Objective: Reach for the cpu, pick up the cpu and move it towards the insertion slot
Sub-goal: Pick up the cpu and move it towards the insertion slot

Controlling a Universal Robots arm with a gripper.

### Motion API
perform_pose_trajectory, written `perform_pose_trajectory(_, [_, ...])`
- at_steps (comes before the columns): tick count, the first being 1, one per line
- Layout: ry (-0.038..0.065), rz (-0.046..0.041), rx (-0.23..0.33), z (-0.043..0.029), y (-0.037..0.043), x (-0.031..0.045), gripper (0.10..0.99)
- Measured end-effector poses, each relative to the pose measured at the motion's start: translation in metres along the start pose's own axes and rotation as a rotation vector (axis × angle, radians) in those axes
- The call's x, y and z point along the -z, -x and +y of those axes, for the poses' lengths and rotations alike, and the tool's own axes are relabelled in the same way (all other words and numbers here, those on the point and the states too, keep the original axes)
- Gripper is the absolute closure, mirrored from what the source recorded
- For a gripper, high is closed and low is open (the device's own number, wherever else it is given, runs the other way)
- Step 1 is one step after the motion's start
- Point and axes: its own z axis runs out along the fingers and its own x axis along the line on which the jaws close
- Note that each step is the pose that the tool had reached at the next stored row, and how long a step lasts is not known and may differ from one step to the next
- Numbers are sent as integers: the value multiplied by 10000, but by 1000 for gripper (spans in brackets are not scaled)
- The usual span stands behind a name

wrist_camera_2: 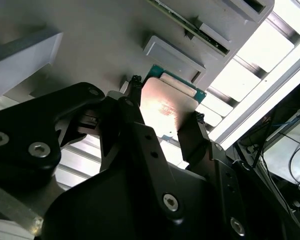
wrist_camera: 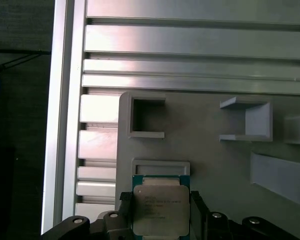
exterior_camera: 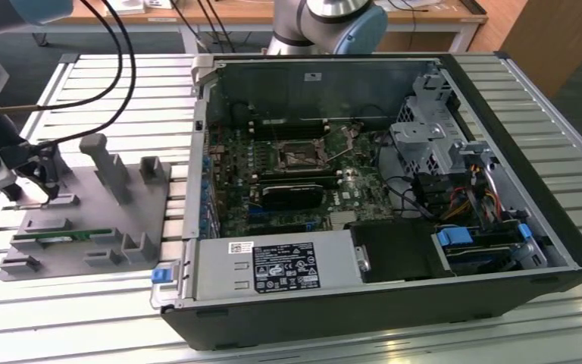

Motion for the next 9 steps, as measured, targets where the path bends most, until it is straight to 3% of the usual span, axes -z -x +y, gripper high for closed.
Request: perform_pose_trajectory(9, [-1,1,0,12,0,37,545])
